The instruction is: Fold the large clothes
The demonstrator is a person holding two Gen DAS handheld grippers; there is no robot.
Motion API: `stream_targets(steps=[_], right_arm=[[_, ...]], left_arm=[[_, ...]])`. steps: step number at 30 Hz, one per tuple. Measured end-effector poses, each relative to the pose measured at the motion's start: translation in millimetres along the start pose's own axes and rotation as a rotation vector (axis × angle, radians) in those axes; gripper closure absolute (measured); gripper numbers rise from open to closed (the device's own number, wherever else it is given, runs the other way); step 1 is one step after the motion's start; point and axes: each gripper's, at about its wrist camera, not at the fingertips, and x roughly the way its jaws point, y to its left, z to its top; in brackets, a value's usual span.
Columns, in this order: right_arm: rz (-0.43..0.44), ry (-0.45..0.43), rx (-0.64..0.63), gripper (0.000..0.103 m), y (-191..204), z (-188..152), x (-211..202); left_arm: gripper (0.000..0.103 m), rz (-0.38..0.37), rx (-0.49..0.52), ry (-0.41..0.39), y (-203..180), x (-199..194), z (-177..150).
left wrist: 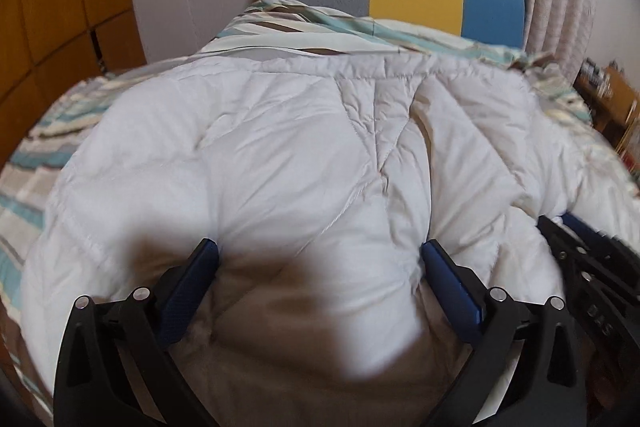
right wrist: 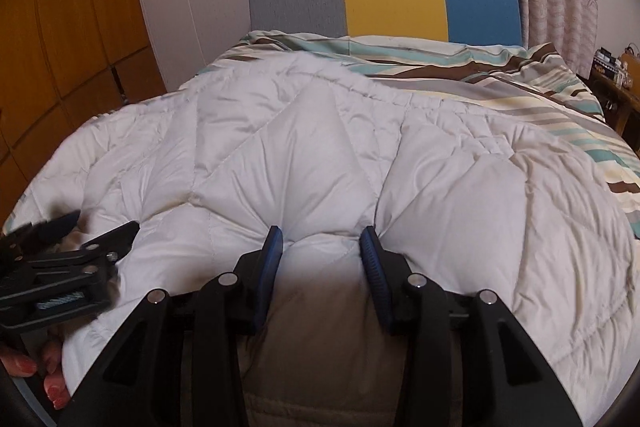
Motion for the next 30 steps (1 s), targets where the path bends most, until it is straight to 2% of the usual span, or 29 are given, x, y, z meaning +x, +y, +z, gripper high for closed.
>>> stream_targets(steps=[3, 9, 12, 13, 15, 17, 18, 19, 21, 23, 28, 30], right_arm=[[0.044, -0.02, 0.066, 0.061, -5.1, -4.2, -25.8], [0.084, -0.022, 0.058, 0.064, 8.1, -27.2, -71.3], [0.106, -0.017, 0.029, 0.077, 20.5, -38.8, -83.3], [0.115, -0.013, 0.021, 0.082, 22.2, -41.1, -84.7], [0.131, -0.007, 0.002, 0.084, 29.6, -47.9, -88.7], [0.135, 0.002, -0.02, 0.086, 38.2, -53.9, -89.6], [0.136, 0.005, -0.03, 0.086, 41.1, -55.8, -89.1], [0.135, 0.009, -0.039, 0.086, 43.5, -57.8, -88.5], [0.118, 0.027, -0.054, 0.087, 47.2, -62.0, -82.5], [0.105, 0.062, -0.049, 0.087, 47.4, -66.4, -72.9], [0.083, 0.102, -0.074, 0.088, 46.3, -77.3, -51.4], [0.08, 0.103, -0.083, 0.088, 46.8, -79.1, -48.8]], left_arm=[[0.003, -0.043, -0.081, -0.048, 24.7, -29.7, -11.5], [0.003, -0.009, -0.198, -0.145, 69.9, -77.6, -41.8], [0.003, 0.043, -0.262, -0.2, 91.9, -98.9, -56.9], [0.003, 0.053, -0.285, -0.207, 99.9, -103.3, -63.2], [0.003, 0.055, -0.335, -0.186, 114.4, -105.9, -72.2], [0.015, 0.015, -0.395, -0.135, 125.5, -98.6, -80.7], [0.024, -0.004, -0.415, -0.116, 128.2, -95.4, -84.2], [0.026, -0.023, -0.43, -0.106, 129.6, -94.7, -87.6], [0.026, -0.12, -0.488, -0.1, 130.7, -89.2, -96.2], [0.026, -0.182, -0.521, -0.1, 128.4, -86.3, -103.2], [0.026, -0.281, -0.541, -0.085, 116.4, -68.5, -102.8], [0.026, -0.3, -0.588, -0.097, 123.4, -61.8, -99.1]])
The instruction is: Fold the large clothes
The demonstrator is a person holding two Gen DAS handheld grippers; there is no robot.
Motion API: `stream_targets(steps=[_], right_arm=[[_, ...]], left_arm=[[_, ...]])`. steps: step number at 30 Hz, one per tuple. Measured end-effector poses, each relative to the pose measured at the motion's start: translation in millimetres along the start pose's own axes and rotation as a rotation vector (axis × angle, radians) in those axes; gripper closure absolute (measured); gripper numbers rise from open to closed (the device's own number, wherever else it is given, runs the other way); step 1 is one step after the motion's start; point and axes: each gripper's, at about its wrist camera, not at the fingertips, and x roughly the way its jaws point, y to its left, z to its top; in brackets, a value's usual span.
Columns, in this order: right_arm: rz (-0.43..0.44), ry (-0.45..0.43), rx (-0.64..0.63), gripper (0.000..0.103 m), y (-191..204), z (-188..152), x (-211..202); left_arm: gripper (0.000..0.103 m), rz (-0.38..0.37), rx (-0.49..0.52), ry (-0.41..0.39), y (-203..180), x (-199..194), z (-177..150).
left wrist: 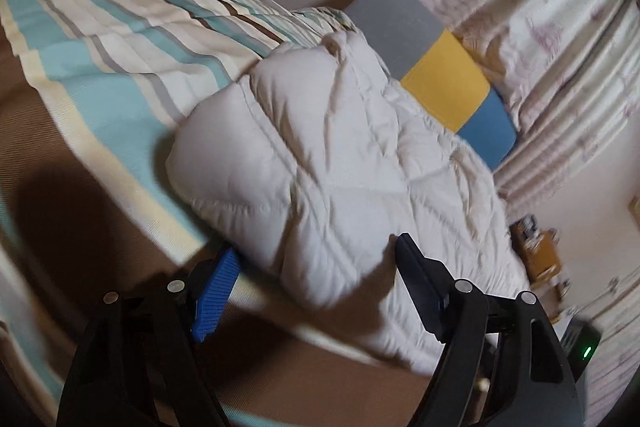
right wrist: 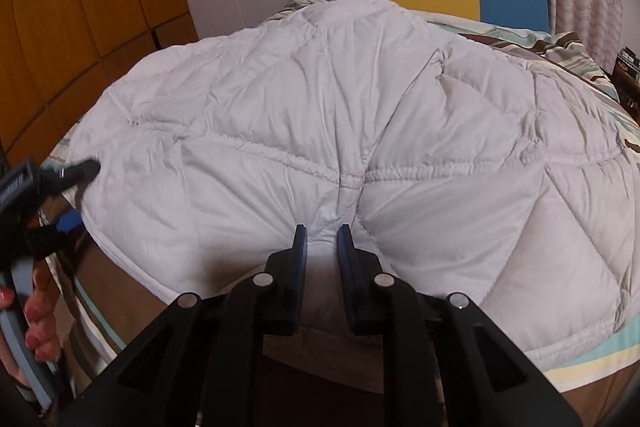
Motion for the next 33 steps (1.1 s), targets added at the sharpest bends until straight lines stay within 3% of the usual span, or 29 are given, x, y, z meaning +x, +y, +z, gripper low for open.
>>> stream_targets(steps=[2, 4, 7, 10, 13, 18, 21, 22, 23, 24, 28, 33], right_arm=[[-0.002, -0.002, -0.005, 0.088, -0.3, -1.2, 0.7], [-0.002, -0.006, -0.005, 0.088, -0.7, -2.5, 1.0], [0.0, -0.012, 0.0, 0.088, -0.4, -4.2, 0.5], [-0.004, -0.017, 0.001, 0.088, 3.6, -7.7, -1.7], [0.002, -0.025, 0.02, 0.088, 2.6, -9.9, -3.7], [0.006, -0.042, 0.033, 0.087, 2.9, -11.5, -10.3], [0.044, -0.042, 0.067, 0.071, -5.5, -8.1, -22.1], [0.052, -0.054, 0.084, 0.058, -9.4, -7.3, -29.0], [0.049, -0.082, 0.103, 0.051, -15.8, -7.0, -40.5], [0.037, -0.104, 0.112, 0.051, -20.6, -7.1, -49.8], [-0.092, -0.17, 0.148, 0.051, -48.3, -11.5, -88.7], [-0.344, -0.203, 0.291, 0.049, -108.7, -27.7, -126.6]], left_arm=[[0.026, -0.013, -0.054, -0.01, 6.2, 5.1, 5.2], [0.048, -0.019, -0.107, -0.024, 9.9, 9.2, 9.9], [0.07, -0.039, -0.141, -0.029, 5.9, 7.8, 13.0], [0.078, -0.043, -0.048, -0.093, -17.8, -8.9, 15.3], [0.079, -0.071, 0.11, -0.18, -59.3, -32.2, 13.2], [0.079, -0.1, 0.337, -0.249, -123.4, -49.9, 3.8], [0.079, -0.106, 0.447, -0.276, -152.6, -53.6, -5.1], [0.079, -0.103, 0.487, -0.283, -163.1, -54.0, -7.3], [0.079, -0.101, 0.516, -0.287, -171.6, -53.6, -8.0], [0.079, -0.104, 0.539, -0.29, -176.0, -55.4, -10.2], [0.079, -0.099, 0.634, -0.308, -198.4, -54.2, -20.9], [0.079, -0.073, 0.743, -0.331, -222.5, -51.1, -36.7]])
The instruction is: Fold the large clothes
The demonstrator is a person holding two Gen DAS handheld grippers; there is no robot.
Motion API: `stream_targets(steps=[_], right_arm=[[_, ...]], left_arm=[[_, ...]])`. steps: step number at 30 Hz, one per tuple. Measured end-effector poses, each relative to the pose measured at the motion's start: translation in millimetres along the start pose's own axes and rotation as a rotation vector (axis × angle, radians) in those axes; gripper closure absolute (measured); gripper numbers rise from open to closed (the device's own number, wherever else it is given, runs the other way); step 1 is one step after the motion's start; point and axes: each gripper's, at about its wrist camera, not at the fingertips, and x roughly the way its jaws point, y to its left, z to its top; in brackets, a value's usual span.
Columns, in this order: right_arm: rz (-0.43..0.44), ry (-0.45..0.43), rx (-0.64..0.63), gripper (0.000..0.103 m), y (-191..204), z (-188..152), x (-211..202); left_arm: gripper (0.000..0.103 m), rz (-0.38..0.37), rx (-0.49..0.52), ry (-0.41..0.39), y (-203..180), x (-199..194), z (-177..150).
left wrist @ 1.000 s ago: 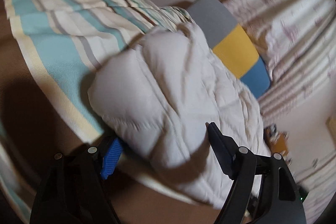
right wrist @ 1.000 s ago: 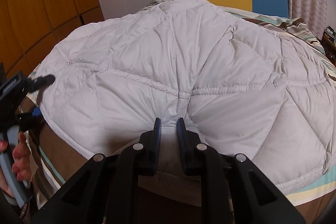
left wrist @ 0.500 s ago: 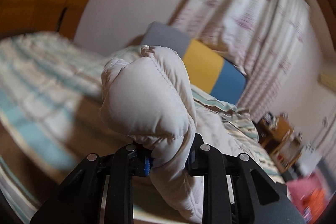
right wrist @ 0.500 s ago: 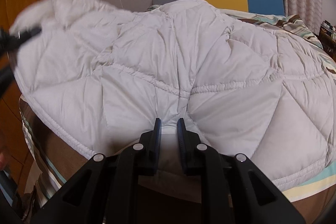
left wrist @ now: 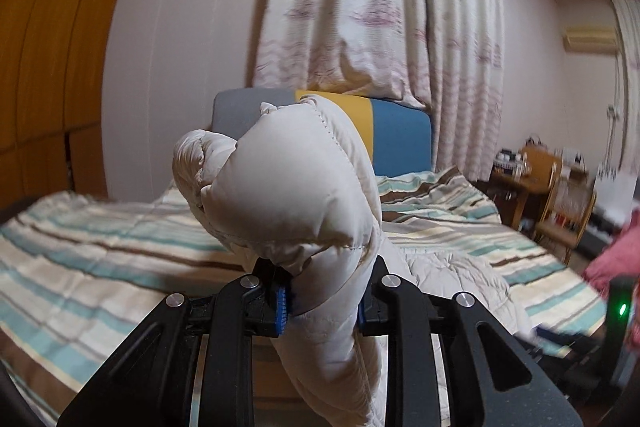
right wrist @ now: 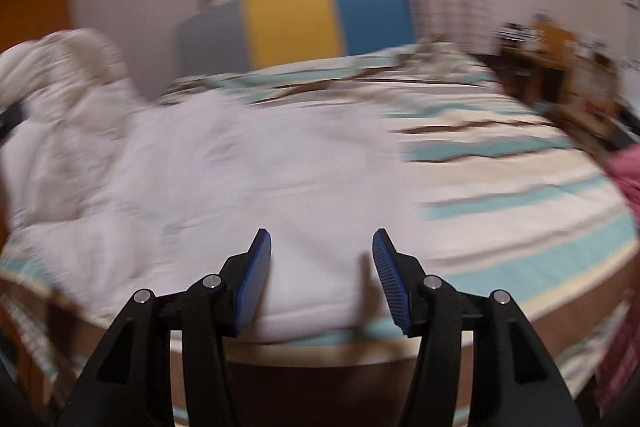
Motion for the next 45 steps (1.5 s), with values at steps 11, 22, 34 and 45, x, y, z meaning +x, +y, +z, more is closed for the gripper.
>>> stream_targets(steps=[11, 22, 34, 45], right_arm=[[-0.182, 0.099, 0.148, 0.049, -85.2, -2.1, 4.6], [-0.16, 0.1, 0.222, 0.048, -113.7, -1.6, -2.7], [-0.098, 0.057, 0.26, 0.049, -123.2, 6.0, -14.2], [0.146, -0.007, 0.174, 0.047, -80.6, 40.5, -28.3]], left_arm=[[0.079, -0.104, 0.16, 0.021, -73.7, 21.5, -1.1], [0.079, -0.237, 0.28, 0.1, -147.0, 57.5, -34.6], [0.077, -0.506, 0.339, 0.312, -195.1, 94.3, -100.0], [0.073, -0.533, 0.319, 0.314, -190.8, 93.5, -109.6]])
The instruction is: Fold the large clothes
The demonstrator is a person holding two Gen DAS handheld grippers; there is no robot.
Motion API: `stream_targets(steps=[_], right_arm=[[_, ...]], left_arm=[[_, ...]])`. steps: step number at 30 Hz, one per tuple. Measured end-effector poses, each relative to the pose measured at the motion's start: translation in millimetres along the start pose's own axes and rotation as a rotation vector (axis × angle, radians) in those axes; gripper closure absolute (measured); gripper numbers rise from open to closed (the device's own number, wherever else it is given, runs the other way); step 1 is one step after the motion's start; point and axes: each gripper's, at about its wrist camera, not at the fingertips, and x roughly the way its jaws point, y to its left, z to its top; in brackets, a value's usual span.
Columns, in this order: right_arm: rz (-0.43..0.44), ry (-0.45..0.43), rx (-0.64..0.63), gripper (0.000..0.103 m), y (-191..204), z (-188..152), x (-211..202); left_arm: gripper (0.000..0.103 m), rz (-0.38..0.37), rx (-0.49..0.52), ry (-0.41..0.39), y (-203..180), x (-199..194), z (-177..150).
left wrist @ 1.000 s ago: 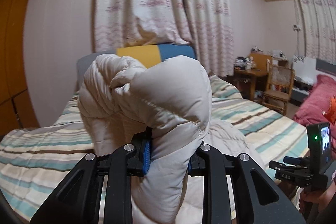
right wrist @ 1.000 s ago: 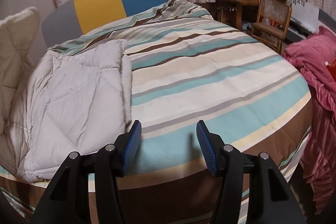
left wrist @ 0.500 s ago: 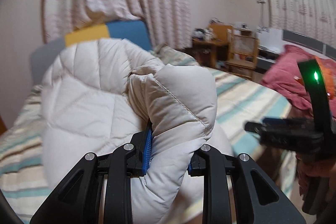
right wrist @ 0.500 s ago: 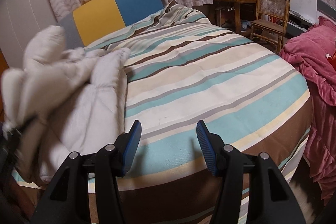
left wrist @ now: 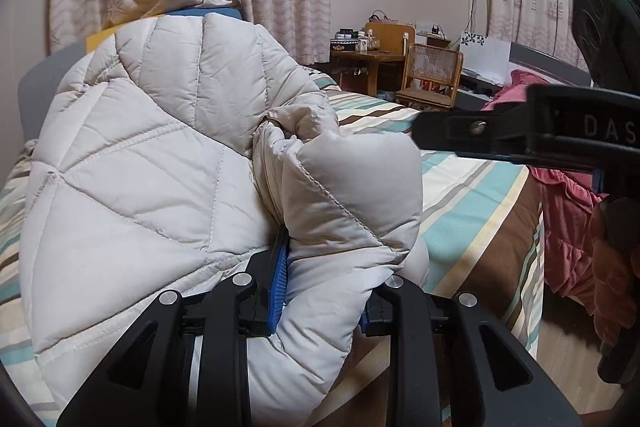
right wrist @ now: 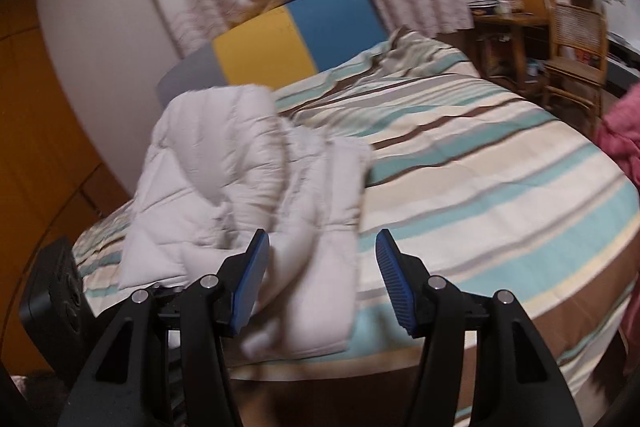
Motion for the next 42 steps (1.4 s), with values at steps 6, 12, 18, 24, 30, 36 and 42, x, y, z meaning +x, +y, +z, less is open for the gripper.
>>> stream_targets(steps=[6, 12, 18, 24, 30, 36, 42], right_arm=[[-0.12, 0.164, -0.08, 0.048, 6.6, -7.8, 40.6], [-0.126, 0.215, -0.092, 0.053, 10.3, -27.1, 58.5], [-0.118, 0.175, -0.081, 0.053, 8.9, -25.0, 47.8], [-0.109, 0.091, -0.078, 0.053, 13.2, -3.8, 26.6], [-0.084, 0.025, -0.088, 0.053, 26.1, 11.0, 11.1], [-0.111, 0.022, -0.047, 0.053, 15.4, 18.1, 17.1], [-0.099, -0.029, -0.04, 0.053, 13.2, 30.4, 10.2]], left_arm=[[0.067, 0.019, 0.053, 0.014, -2.0, -17.7, -6.8], [0.063, -0.015, -0.004, 0.001, 16.2, -55.6, -17.6], [0.04, -0.075, -0.153, -0.047, 49.4, -106.0, -9.8], [0.011, -0.077, -0.277, -0.161, 84.9, -136.2, -8.4], [0.015, 0.212, -0.7, -0.225, 194.8, -142.2, -34.8], [0.047, 0.207, -0.943, -0.127, 257.3, -94.1, -47.6], [0.07, 0.074, -0.766, -0.082, 212.9, -50.9, 7.4]])
